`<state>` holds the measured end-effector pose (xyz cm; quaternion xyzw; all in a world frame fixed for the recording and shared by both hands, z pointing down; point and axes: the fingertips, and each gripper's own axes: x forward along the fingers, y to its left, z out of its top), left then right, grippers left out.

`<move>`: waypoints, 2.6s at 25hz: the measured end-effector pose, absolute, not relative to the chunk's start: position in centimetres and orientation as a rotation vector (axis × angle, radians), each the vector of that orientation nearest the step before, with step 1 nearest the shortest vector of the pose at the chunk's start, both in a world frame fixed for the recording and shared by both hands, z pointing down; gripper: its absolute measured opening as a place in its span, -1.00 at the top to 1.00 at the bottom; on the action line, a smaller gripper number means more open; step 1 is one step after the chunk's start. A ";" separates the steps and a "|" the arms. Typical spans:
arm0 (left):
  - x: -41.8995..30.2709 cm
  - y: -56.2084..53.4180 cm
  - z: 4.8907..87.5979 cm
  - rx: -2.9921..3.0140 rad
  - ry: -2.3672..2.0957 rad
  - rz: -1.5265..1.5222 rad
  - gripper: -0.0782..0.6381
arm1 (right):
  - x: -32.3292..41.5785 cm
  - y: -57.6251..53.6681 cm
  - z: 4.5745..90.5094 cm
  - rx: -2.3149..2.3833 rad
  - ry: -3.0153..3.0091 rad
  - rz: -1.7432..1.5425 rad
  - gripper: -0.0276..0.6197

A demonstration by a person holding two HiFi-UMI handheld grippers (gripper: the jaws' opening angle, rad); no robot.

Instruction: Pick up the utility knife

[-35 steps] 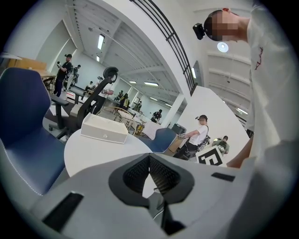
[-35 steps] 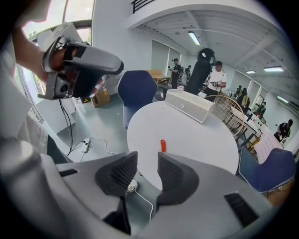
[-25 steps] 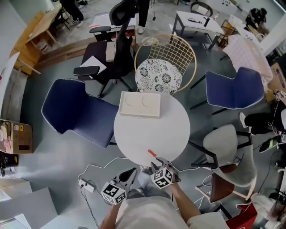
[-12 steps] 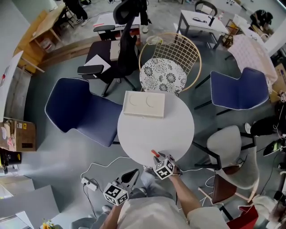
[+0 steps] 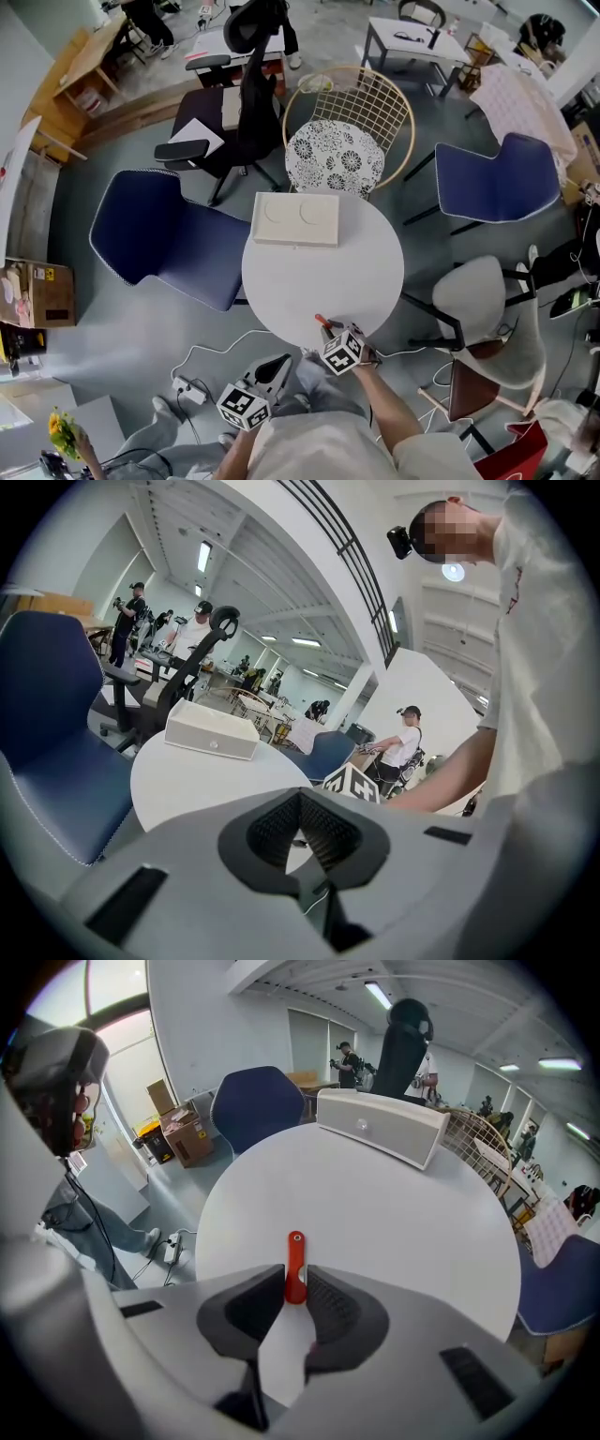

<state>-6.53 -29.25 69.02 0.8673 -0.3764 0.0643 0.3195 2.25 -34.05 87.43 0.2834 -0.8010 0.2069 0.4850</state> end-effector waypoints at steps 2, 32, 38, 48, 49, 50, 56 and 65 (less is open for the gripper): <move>-6.6 -29.2 69.1 2.285 -0.983 0.170 0.75 | 2.2 -34.1 87.4 0.690 -1.948 0.506 0.65; -6.6 -30.2 65.3 2.417 -1.003 0.097 0.75 | 3.9 -30.6 70.9 0.938 -2.164 0.234 0.67; -6.6 -30.1 64.8 2.439 -1.002 0.080 0.75 | 3.3 -31.0 69.3 1.022 -2.217 0.238 0.67; -6.4 -30.0 62.0 2.510 -1.016 0.033 0.75 | 4.8 -32.3 64.2 1.383 -2.425 0.556 0.67; -6.5 -30.0 61.7 2.518 -1.019 0.027 0.75 | 4.8 -32.2 63.9 1.394 -2.431 0.556 0.67; -6.4 -30.0 61.4 2.526 -1.020 0.020 0.75 | 4.9 -32.0 63.6 1.401 -2.434 0.548 0.67; -5.8 -28.6 59.8 2.586 -1.009 -0.004 0.75 | 5.4 -30.4 62.2 1.448 -2.433 0.489 0.67; -6.4 -22.3 59.3 2.629 -0.996 -0.023 0.75 | 4.9 -23.9 61.1 1.501 -2.445 0.436 0.67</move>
